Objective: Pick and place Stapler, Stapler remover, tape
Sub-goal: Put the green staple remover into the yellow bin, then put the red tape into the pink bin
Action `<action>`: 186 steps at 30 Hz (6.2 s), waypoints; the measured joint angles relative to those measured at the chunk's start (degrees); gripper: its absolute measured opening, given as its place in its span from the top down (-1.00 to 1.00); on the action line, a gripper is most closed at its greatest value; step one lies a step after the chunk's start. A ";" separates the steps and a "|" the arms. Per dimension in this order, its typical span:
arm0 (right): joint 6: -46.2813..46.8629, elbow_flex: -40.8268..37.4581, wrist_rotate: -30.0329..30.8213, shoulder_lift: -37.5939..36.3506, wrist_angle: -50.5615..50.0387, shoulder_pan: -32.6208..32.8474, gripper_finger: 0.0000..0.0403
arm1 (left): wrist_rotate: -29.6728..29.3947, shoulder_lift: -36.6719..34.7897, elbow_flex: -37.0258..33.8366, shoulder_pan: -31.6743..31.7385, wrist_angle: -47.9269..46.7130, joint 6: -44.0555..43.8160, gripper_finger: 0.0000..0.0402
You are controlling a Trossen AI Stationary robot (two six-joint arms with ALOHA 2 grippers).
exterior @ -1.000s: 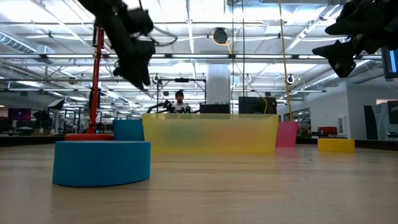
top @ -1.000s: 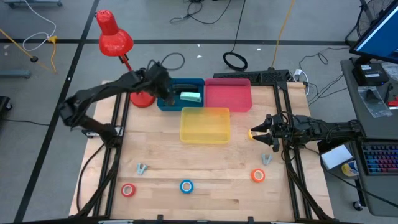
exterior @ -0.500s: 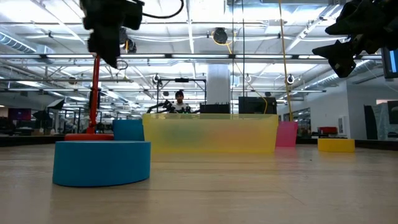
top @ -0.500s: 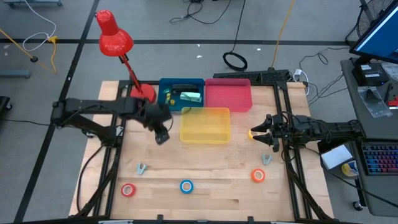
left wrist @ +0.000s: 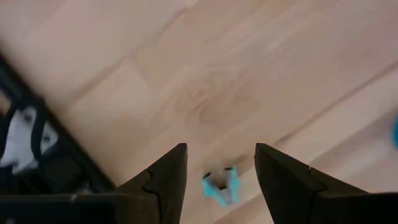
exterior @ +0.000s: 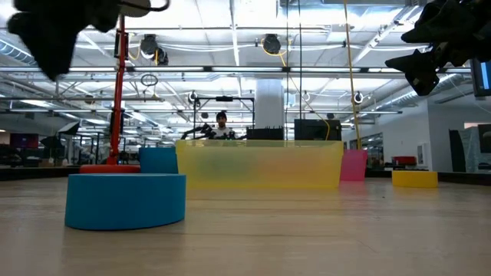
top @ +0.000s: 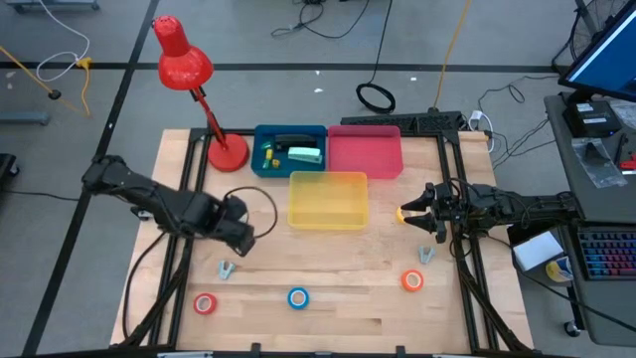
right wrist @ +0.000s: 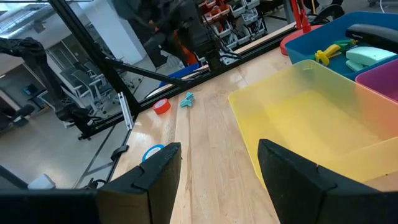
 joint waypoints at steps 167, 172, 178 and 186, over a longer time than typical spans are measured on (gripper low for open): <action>17.09 0.01 9.21 -0.02 0.44 0.00 -0.03 | 5.49 40.91 19.79 37.78 43.41 61.01 0.41; 17.97 0.02 9.20 0.01 0.41 0.01 -0.03 | 10.28 36.62 19.78 37.47 40.73 59.91 0.41; 17.09 0.04 9.18 0.00 0.28 0.02 -0.03 | 14.62 28.48 19.81 31.49 29.95 57.49 0.40; 14.25 0.04 9.20 0.01 0.00 0.02 -0.03 | 9.88 19.37 19.81 15.86 8.03 50.63 0.40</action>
